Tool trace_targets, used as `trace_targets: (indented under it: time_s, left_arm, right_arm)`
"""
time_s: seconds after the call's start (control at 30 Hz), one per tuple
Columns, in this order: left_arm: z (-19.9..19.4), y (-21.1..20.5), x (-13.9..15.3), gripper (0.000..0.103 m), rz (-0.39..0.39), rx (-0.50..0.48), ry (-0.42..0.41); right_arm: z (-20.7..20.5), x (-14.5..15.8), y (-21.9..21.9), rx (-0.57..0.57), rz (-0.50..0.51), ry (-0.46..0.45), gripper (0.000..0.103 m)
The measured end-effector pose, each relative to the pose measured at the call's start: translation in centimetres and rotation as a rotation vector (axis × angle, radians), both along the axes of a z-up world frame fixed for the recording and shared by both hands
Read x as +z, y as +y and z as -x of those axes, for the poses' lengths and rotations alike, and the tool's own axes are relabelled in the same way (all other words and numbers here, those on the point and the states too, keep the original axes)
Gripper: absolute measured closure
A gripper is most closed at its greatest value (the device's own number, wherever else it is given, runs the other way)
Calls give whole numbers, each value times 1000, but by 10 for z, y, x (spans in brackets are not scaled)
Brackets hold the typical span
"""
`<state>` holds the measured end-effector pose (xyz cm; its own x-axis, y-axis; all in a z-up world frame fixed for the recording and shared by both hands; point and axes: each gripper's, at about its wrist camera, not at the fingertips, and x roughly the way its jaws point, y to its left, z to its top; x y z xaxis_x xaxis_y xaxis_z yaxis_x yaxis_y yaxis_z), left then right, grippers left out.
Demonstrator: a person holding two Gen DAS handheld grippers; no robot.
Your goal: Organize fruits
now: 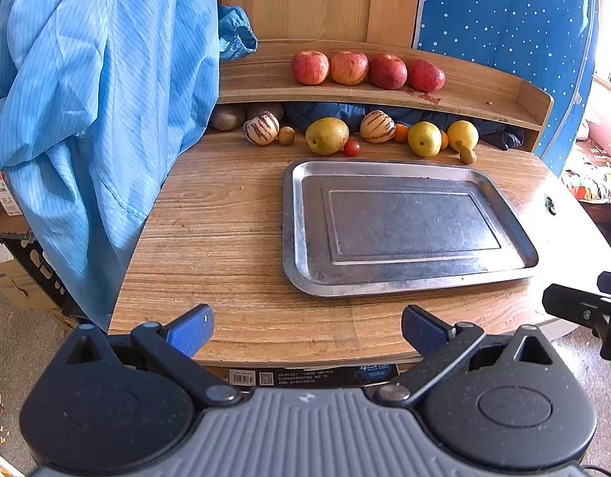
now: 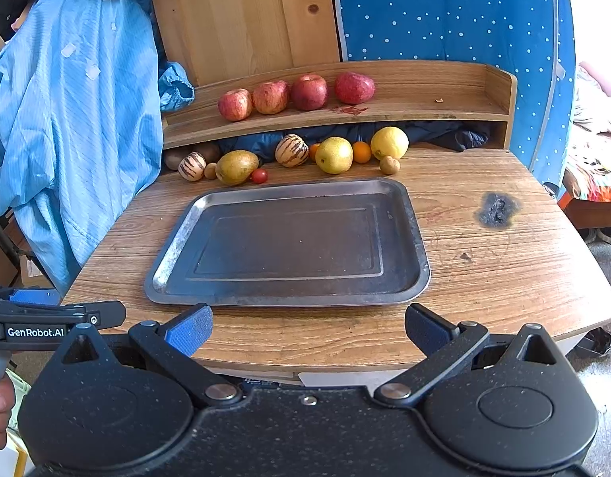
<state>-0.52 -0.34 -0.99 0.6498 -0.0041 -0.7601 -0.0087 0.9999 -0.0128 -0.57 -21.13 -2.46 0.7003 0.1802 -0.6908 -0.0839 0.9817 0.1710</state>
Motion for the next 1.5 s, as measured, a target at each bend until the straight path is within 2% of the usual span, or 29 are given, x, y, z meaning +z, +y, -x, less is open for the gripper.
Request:
trace_targets:
  time_s: [1.5]
  left_arm:
    - [-6,7,0,1,2,-9,25]
  right_arm:
    - [-4,-2,1,-12,-11,15,1]
